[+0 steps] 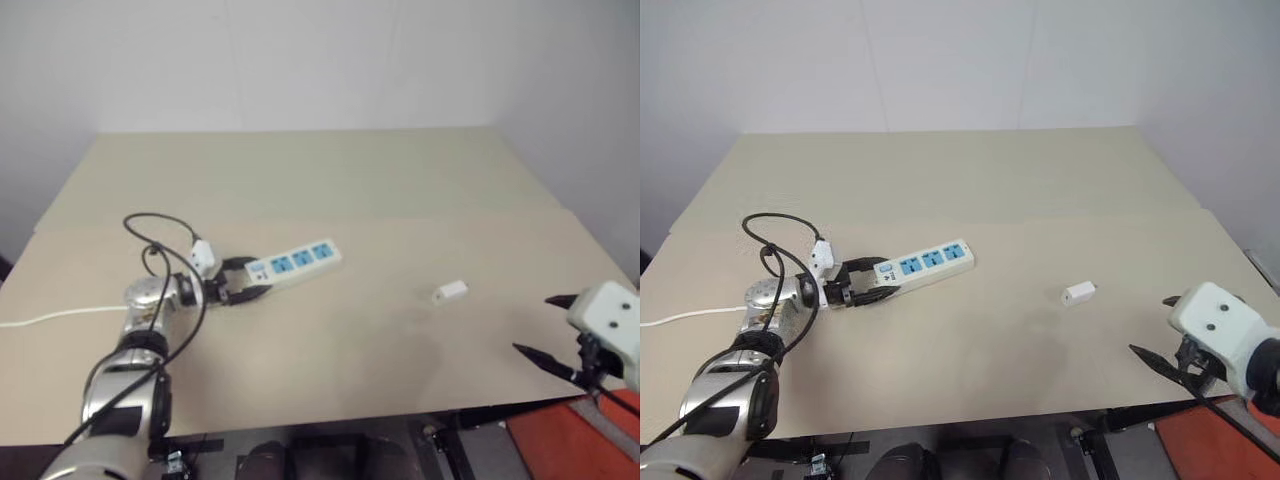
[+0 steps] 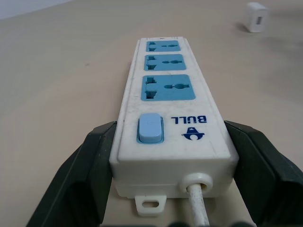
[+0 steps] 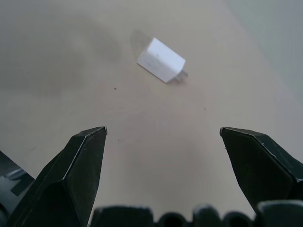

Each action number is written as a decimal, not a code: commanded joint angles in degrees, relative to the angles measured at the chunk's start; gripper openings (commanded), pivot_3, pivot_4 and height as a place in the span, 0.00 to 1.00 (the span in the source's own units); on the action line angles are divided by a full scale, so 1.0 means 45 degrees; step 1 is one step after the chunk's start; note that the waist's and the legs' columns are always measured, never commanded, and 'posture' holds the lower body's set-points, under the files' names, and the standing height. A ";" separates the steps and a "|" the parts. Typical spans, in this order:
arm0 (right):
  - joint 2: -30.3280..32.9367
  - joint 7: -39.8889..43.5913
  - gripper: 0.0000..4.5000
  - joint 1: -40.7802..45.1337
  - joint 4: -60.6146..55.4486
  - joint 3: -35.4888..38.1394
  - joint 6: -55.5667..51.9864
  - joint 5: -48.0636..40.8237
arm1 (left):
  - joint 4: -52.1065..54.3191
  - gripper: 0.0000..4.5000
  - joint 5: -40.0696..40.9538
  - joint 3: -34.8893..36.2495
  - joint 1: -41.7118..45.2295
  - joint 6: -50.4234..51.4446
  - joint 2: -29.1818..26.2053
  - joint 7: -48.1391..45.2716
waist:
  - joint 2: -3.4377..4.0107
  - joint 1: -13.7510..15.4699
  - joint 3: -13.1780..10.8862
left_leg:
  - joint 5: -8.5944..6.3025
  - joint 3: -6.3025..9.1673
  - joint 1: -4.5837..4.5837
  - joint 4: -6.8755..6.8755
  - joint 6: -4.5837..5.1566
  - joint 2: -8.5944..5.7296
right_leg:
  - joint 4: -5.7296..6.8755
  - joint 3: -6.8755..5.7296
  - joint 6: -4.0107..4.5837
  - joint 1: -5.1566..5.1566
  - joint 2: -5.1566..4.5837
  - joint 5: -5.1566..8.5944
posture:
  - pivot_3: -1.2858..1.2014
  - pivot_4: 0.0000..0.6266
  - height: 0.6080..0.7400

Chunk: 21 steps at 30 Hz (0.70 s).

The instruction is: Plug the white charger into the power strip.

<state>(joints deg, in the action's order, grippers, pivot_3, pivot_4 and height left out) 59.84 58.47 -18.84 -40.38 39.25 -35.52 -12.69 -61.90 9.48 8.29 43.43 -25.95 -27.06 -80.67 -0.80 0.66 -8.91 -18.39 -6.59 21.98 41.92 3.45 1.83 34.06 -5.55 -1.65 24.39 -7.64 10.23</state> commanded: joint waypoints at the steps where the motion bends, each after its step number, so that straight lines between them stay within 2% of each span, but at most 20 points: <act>1: 0.1465 0.0851 1.00 0.1002 0.0824 -0.0945 0.1161 0.0005 | 0.1573 0.72 0.0453 -0.0308 -0.0296 0.0234 0.0256 -0.0504 | -0.0001 -0.0020 0.0000 | -0.0002 0.0002 -0.0003 0.0001 0.0003 0.0005 | 0.0000 0.0002 0.0000 -0.0002 -0.0001 0.0000 | 0.52 0.24 1.00; 5: 0.3509 0.1915 1.00 0.3465 0.3090 -0.3956 0.3371 0.0444 | 0.2349 0.72 0.0489 -0.0628 -0.0670 0.0584 0.0492 -0.0787 | -0.0003 -0.0046 -0.0004 | 0.0000 0.0001 -0.0003 -0.0001 0.0001 0.0009 | -0.0002 0.0002 0.0001 0.0006 -0.0001 0.0000 | 0.52 0.24 1.00; 8: 0.3878 0.3148 1.00 0.6631 0.4954 -0.6792 0.4723 0.0712 | 0.2766 0.72 0.0506 -0.0872 -0.0914 0.0755 0.0606 -0.0871 | -0.0007 -0.0054 -0.0009 | 0.0006 -0.0003 0.0008 0.0001 -0.0010 0.0008 | -0.0003 0.0001 0.0002 0.0025 -0.0005 0.0000 | 0.52 0.24 1.00; 10: 0.3043 0.4626 1.00 0.9548 0.6790 -0.8964 0.6045 0.1466 | 0.3145 0.72 0.0498 -0.1066 -0.1196 0.0810 0.0675 -0.0895 | -0.0008 -0.0107 -0.0013 | 0.0008 -0.0004 0.0019 0.0003 -0.0012 0.0002 | -0.0006 -0.0003 0.0002 0.0026 -0.0006 0.0000 | 0.52 0.24 1.00; 13: 0.1718 0.6390 1.00 1.2826 0.9757 -1.1324 0.8195 0.2814 | 0.3801 0.72 0.0462 -0.1382 -0.1704 0.0851 0.0633 -0.0932 | -0.0016 -0.0213 -0.0023 | 0.0009 -0.0008 0.0022 0.0017 -0.0012 -0.0010 | -0.0005 -0.0002 -0.0001 0.0023 -0.0007 -0.0003 | 0.52 0.24 1.00; 17: 0.0039 0.7512 1.00 1.5753 1.3202 -1.3374 1.0156 0.4034 | 0.4840 0.72 0.0707 -0.1565 -0.2350 0.1188 0.0662 -0.0671 | -0.0008 -0.0244 -0.0026 | 0.0015 -0.0021 0.0025 0.0018 -0.0022 -0.0006 | 0.0008 -0.0010 -0.0001 0.0029 -0.0004 -0.0003 | 0.52 0.24 1.00; 21: -0.1213 0.7562 1.00 1.7500 1.5693 -1.5091 1.1875 0.4897 | 0.5766 0.72 0.0910 -0.1648 -0.2866 0.1585 0.0585 -0.0454 | -0.0001 -0.0293 -0.0027 | 0.0021 -0.0045 0.0042 0.0005 -0.0033 -0.0007 | 0.0031 -0.0030 -0.0007 0.0032 -0.0003 -0.0005 | 0.52 0.24 1.00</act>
<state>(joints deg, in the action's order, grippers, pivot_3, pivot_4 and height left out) 54.49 89.18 57.74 27.20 -27.24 13.83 8.25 -38.44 12.93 1.94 31.30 -19.62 -24.47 -82.78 -0.80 -0.66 -9.04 -18.29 -6.84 22.16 41.94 3.29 1.82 34.19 -5.70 -1.69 24.53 -7.65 10.20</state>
